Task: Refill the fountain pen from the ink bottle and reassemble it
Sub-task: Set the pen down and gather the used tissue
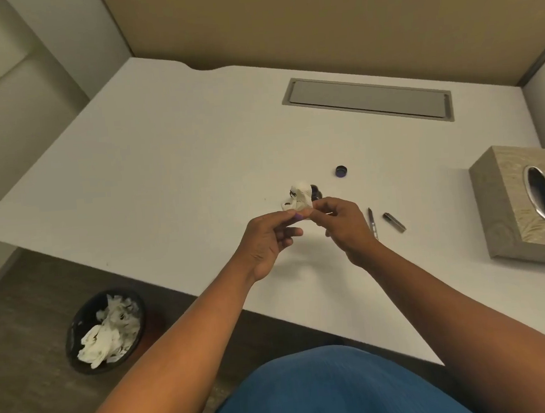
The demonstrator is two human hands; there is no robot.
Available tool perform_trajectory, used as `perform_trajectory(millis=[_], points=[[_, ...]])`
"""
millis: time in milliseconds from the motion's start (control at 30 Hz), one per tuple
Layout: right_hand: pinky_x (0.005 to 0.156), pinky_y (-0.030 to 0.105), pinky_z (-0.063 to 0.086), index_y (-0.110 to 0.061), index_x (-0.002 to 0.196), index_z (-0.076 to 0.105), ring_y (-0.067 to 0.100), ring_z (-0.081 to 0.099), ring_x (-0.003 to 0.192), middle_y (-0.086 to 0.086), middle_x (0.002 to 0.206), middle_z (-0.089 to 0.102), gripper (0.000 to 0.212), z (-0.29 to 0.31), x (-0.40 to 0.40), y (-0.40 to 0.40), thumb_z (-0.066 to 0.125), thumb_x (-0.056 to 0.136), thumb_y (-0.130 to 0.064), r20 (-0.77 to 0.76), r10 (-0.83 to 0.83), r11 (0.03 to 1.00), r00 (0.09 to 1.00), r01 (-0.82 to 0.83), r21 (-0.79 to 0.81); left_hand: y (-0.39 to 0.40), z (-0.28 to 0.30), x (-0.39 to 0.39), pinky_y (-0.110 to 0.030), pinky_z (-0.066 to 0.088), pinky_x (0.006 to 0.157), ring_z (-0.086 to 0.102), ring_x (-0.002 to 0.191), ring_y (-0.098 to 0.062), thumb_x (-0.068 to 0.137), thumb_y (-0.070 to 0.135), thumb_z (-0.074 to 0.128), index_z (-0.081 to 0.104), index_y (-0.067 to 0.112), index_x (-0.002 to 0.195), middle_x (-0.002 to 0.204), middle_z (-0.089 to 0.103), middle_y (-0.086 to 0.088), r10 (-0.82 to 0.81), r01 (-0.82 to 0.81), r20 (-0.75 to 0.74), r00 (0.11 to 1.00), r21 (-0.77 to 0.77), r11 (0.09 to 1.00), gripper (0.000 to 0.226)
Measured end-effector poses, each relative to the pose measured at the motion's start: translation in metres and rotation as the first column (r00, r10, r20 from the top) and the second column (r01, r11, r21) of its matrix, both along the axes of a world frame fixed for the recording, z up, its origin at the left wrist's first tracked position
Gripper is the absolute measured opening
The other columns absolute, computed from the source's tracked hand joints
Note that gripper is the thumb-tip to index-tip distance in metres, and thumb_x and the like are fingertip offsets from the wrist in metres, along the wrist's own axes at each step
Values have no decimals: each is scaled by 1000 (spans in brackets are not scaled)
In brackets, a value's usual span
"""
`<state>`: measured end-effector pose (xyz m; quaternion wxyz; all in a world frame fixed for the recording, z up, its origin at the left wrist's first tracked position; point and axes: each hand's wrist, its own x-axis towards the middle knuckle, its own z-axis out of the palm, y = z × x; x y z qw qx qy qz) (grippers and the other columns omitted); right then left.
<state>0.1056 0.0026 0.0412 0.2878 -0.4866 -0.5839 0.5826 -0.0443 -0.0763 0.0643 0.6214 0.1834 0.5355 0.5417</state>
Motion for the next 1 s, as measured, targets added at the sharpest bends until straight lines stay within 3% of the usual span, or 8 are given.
perform_trajectory(millis=[133,367,533,733,833,1000], points=[[65,22,42,-17,88,75,-1,55,64,-19,65,64,10,4,-29,-23,72,89,-26,4,-14,999,1000,14,31,-28,0,-34,-31,46,77,69,87,-22,98,26,56,75,12,101,113,75,-11,10,-10,8,1000,13,1000,24],[67,28,46,-18,95,73,9,59,76,-6,84,69,15,9,-95,-71,68,92,-32,77,-3,997,997,-3,82,-92,-1,-97,-32,49,78,68,89,-22,97,30,56,74,13,101,113,76,-9,149,-149,49,988,3,989,24],[68,31,47,-20,104,75,11,59,77,-6,89,70,20,6,-150,-105,66,93,-34,88,12,992,996,-22,120,-141,-7,-146,-32,47,79,66,94,-21,95,34,57,72,17,105,115,75,-5,246,-246,24,969,-14,969,25],[70,31,48,-17,114,73,9,59,80,-6,95,70,26,3,-216,-145,62,96,-31,125,142,979,982,-159,132,-195,-11,-200,-29,48,73,66,89,-18,94,31,60,70,17,113,113,76,-5,445,-445,50,894,-28,895,26],[69,30,46,-17,111,74,8,58,75,-13,85,67,23,0,-250,-158,61,97,-28,142,232,958,962,-252,141,-219,-15,-223,-27,47,70,67,81,-15,95,29,59,68,15,116,107,77,-5,544,-543,79,835,-41,839,27],[66,27,44,-16,104,77,5,57,68,-11,80,69,21,-5,-306,-178,60,96,-26,150,375,902,915,-397,168,-258,-24,-261,-27,48,71,68,84,-14,97,36,57,63,15,125,108,77,-4,673,-671,50,738,-61,739,36]])
